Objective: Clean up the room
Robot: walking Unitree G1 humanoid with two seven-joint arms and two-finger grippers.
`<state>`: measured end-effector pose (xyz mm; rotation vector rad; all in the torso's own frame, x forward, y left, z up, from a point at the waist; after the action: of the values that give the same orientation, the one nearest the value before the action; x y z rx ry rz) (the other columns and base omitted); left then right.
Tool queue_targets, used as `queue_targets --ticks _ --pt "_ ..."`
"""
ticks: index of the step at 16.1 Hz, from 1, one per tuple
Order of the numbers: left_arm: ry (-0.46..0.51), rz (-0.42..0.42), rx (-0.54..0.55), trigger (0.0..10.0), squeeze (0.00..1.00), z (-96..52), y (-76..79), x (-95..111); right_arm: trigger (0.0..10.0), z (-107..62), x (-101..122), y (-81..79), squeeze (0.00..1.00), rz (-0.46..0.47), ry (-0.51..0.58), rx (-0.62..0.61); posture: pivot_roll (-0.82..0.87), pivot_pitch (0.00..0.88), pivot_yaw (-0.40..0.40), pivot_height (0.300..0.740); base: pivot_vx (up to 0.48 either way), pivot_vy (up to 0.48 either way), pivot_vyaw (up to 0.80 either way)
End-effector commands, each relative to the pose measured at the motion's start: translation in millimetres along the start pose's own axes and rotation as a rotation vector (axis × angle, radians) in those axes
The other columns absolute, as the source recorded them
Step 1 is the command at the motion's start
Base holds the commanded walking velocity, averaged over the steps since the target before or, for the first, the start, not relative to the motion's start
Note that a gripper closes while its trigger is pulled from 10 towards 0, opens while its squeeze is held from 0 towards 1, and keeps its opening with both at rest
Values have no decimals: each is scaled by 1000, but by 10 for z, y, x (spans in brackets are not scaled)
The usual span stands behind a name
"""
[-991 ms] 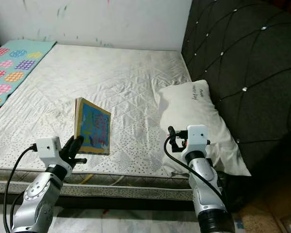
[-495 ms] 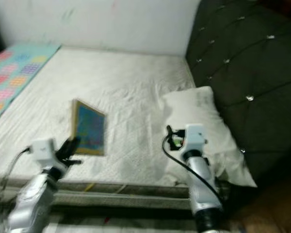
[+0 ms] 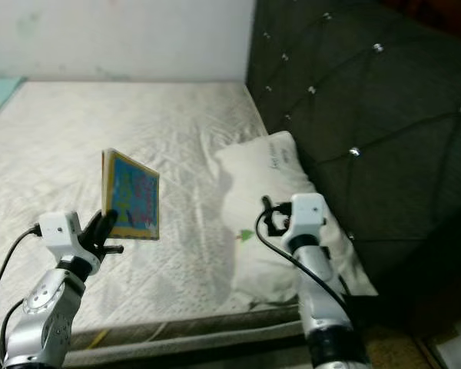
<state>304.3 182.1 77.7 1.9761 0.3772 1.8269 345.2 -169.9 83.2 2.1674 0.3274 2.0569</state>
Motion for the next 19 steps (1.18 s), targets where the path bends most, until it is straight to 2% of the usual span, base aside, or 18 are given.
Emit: queue_targets --ticks 1,7,12,16,19 --pt "9 -6 -34 10000 0 36 129 2 10000 -15 -32 77 0 -2 -10 -20 -100 0 -43 740 0 0 0" --pt "6 -27 -4 10000 0 44 84 -5 10000 -15 -15 56 0 -32 1 0 -101 0 -46 740 0 0 100" --pt "3 -32 -4 10000 0 49 83 -11 10000 -16 -18 58 0 -35 1 -2 -101 0 -46 740 0 413 740" --pt "2 -34 -5 10000 0 52 81 -8 10000 -21 -32 66 0 -30 -5 -6 -103 0 -43 740 0 439 0" --pt "7 -34 -13 10000 0 56 88 1 10000 -23 -38 70 0 -27 -7 -8 -103 0 -42 740 0 0 0"
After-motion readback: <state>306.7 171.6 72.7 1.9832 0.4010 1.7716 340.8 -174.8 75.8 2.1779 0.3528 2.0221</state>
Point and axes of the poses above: a point about 5 cm out from each wrist's last joint towards the gripper, its own z axis pointing out of the wrist towards the gripper, its own x axis along the axis of the wrist's last joint, y = z × x, the point moved 3 cm from there along z, pointing out of the wrist towards the gripper, and after that the axes turned 14 degrees about -z, right-handed, at the moved point
